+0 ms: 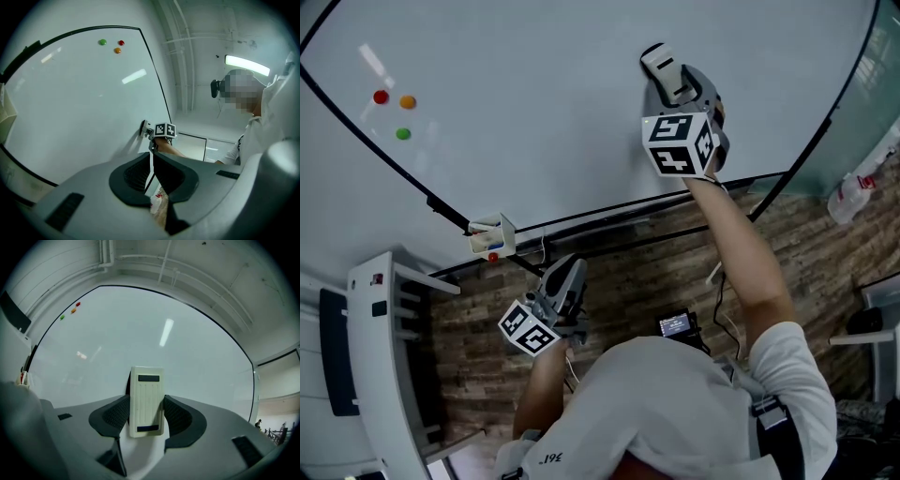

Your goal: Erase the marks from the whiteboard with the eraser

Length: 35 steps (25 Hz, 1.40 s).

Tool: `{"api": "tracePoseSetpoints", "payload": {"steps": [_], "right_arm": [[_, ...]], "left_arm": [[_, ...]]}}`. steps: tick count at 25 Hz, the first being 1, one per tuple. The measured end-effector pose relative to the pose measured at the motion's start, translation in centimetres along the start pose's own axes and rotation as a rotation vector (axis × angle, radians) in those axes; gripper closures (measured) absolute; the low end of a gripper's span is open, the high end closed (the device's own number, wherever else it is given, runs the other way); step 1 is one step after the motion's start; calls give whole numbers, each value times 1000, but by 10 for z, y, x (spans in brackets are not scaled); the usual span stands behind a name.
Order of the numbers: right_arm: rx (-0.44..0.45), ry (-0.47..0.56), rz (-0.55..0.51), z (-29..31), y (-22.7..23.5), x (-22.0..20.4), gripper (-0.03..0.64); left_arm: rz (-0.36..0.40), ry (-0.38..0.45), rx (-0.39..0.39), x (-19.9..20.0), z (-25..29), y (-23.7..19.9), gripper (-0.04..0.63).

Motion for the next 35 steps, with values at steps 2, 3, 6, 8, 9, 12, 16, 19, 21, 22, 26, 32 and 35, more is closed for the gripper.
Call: {"api": "tracePoseSetpoints", "payload": {"steps": [2, 3, 6, 8, 9, 12, 16, 19, 21, 22, 26, 32, 35], "right_arm": [[-16, -11, 1, 2, 11, -7, 370], [-23, -17, 0, 3, 15, -10, 370], [-53, -40, 3, 6, 29, -19, 370], [-72, -66, 34, 8, 40, -26, 370], [-76, -77, 47, 9, 45, -29, 370], [-92, -92, 58, 8, 56, -33, 370], [-91, -74, 156, 4, 72, -29, 370], [-59, -39, 188, -4, 73, -18, 370], [-38, -16, 189, -8, 67, -9, 370], [-28, -7, 186, -9, 63, -4, 370], [15, 24, 155, -13, 39, 16, 370], [103, 83, 83, -23, -17, 56, 370], [159, 118, 55, -30, -53, 79, 370]], "left_arm": [[-1, -3, -1, -1, 2, 1, 586], [0, -4, 0, -2, 2, 1, 586], [2, -5, -2, -2, 2, 2, 586], [1, -5, -1, -1, 2, 2, 586], [0, -5, 0, -1, 1, 1, 586], [-6, -5, 2, -3, -1, 0, 586], [-9, -4, -6, -3, -1, 1, 586], [-9, 1, -12, -2, -2, 3, 586], [-8, 3, -15, -1, -3, 3, 586], [-8, 4, -15, -1, -4, 3, 586], [-7, 14, -11, 1, -10, 2, 586], [-2, 31, 11, 7, -26, 2, 586], [5, 39, 27, 11, -37, 3, 586]]}}
Point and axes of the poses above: the fingertips, and each gripper's own axes: z forward along the fingers, y to its right, x out of its top, the point moved 7 cm from there along -z, backward along the fingers, and after that the axes turned 10 degrees about -x, right-handed, at the moved point
